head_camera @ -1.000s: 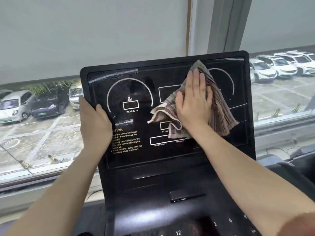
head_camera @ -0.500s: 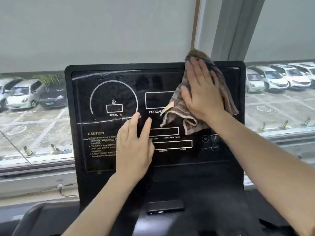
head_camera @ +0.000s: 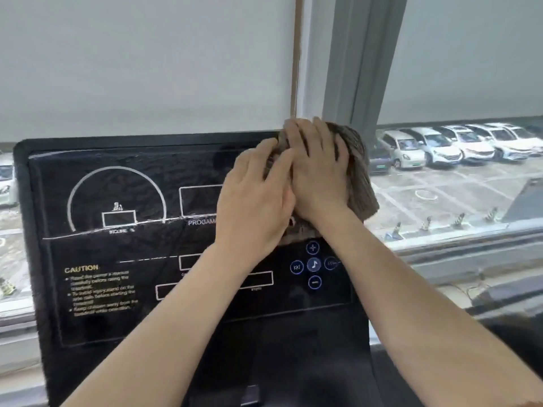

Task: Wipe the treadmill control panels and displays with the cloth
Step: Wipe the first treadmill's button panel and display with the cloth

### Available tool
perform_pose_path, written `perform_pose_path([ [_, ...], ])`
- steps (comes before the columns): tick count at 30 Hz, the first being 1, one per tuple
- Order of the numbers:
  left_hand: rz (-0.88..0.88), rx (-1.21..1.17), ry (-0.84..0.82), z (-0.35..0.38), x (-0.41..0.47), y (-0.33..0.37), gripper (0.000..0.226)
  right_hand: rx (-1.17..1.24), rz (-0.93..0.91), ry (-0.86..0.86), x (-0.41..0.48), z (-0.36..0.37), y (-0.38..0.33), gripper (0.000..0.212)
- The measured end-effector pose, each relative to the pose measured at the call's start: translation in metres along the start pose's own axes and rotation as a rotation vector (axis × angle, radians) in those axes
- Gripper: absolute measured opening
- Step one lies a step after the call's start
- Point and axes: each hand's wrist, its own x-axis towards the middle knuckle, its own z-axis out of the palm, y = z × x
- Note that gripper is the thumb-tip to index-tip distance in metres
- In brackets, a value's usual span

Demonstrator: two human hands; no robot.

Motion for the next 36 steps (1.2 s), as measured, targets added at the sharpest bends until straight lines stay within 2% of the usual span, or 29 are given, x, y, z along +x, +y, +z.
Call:
perform_pose_path([
  [4, 0.115, 0.122, -0.149, 0.019, 0.012, -0.001, 0.042, -0.005, 0.096, -0.007, -0.007, 0.004, 0.019, 0.062],
  [7, 0.128, 0.214, -0.146, 0.025, 0.037, -0.003, 0.051, -0.021, 0.135, 0.018, 0.035, -0.003, 0.027, 0.061],
  [10, 0.118, 0.272, -0.196, 0.032, 0.069, 0.002, 0.055, -0.032, 0.135, -0.071, 0.066, -0.015, 0.041, 0.057],
  [12, 0.098, 0.261, -0.252, 0.040, 0.079, 0.007, 0.057, 0.126, 0.192, -0.100, 0.074, -0.019, 0.053, 0.048],
  [16, 0.196, 0.204, -0.262, 0.061, 0.062, 0.033, 0.057, 0.741, 0.402, 0.011, 0.038, -0.002, 0.076, 0.027],
  [18, 0.270, 0.160, -0.254, 0.072, 0.039, 0.046, 0.057, 0.909, 0.491, 0.033, 0.002, 0.007, 0.079, 0.016],
  [20, 0.306, 0.134, -0.248, 0.080, 0.007, 0.053, 0.055, 0.983, 0.550, 0.007, -0.039, 0.008, 0.075, 0.016],
  [25, 0.391, 0.103, -0.342, 0.083, -0.101, 0.072, 0.055, 0.913, 0.658, -0.081, -0.156, 0.026, 0.065, 0.020],
  [28, 0.437, 0.111, -0.445, 0.081, -0.161, 0.083, 0.058, 0.824, 0.697, -0.109, -0.225, 0.037, 0.059, 0.029],
  [30, 0.455, 0.123, -0.520, 0.076, -0.189, 0.087, 0.059, 0.738, 0.728, -0.172, -0.254, 0.036, 0.054, 0.026],
  [33, 0.449, 0.102, -0.585, 0.068, -0.199, 0.085, 0.059, 0.604, 0.743, -0.218, -0.265, 0.033, 0.044, 0.037],
  [36, 0.360, 0.135, -0.527, 0.055, -0.166, 0.071, 0.058, 0.501, 0.595, -0.112, -0.218, 0.028, 0.034, 0.059],
])
